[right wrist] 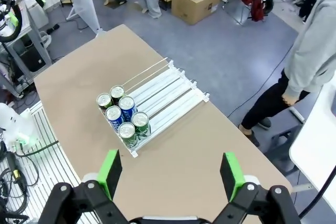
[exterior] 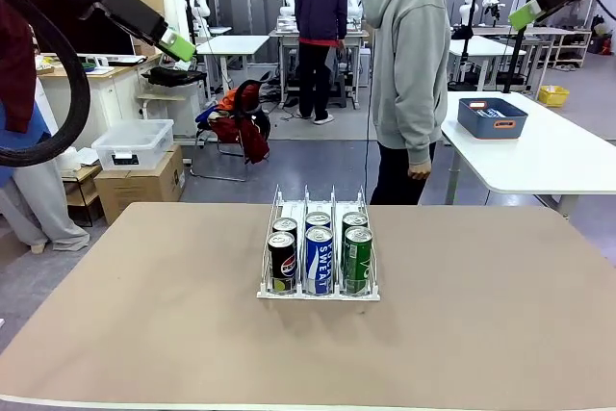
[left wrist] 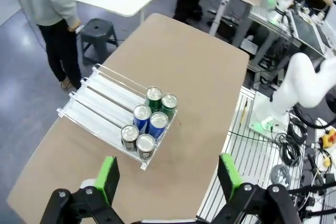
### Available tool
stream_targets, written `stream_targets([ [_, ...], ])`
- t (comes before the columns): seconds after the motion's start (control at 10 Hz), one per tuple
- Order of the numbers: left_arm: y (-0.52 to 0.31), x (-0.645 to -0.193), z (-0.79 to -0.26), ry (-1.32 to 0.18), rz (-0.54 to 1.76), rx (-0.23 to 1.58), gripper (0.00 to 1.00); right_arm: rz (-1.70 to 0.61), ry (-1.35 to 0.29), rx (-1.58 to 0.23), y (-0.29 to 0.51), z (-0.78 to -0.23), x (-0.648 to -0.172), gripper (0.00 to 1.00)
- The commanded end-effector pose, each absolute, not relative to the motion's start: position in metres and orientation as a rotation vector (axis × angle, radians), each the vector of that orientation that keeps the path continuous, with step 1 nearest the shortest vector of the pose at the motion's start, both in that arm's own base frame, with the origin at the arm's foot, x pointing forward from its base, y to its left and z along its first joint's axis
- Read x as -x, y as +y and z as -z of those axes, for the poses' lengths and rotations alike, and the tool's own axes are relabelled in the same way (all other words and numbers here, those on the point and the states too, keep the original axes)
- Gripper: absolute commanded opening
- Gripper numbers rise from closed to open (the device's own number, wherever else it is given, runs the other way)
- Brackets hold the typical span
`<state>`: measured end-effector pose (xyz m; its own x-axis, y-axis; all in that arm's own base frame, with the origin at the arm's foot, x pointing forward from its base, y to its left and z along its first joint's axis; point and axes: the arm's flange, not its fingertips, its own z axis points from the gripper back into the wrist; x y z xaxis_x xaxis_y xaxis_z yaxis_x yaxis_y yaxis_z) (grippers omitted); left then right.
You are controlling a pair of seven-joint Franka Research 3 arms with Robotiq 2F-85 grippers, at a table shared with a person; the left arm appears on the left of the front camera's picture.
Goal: Fill the beverage cans into the dispenser.
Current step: Pick up the Sprite handed by the human.
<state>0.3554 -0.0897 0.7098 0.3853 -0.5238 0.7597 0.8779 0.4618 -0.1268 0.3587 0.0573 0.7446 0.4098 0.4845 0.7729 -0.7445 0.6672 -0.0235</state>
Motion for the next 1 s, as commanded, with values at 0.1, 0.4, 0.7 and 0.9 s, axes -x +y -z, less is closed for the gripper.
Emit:
stream_targets([
  [0.1,-0.089,-0.346,-0.713,-0.672,0.913,0.521,1.00,-0.716,-0.840,-0.285,0.060,-0.748,-0.359,1.00],
  [0.4,-0.088,-0.353,-0.713,-0.704,0.917,0.537,1.00,-0.758,-0.845,-0.321,0.055,-0.747,-0.360,1.00],
  [0.7,-0.087,-0.351,-0.713,-0.693,0.929,0.529,1.00,-0.754,-0.846,-0.318,0.056,-0.747,-0.360,1.00],
  [0.9,-0.084,-0.343,-0.737,-0.639,0.775,0.481,1.00,-0.775,-0.806,-0.254,0.056,-0.763,-0.350,1.00],
])
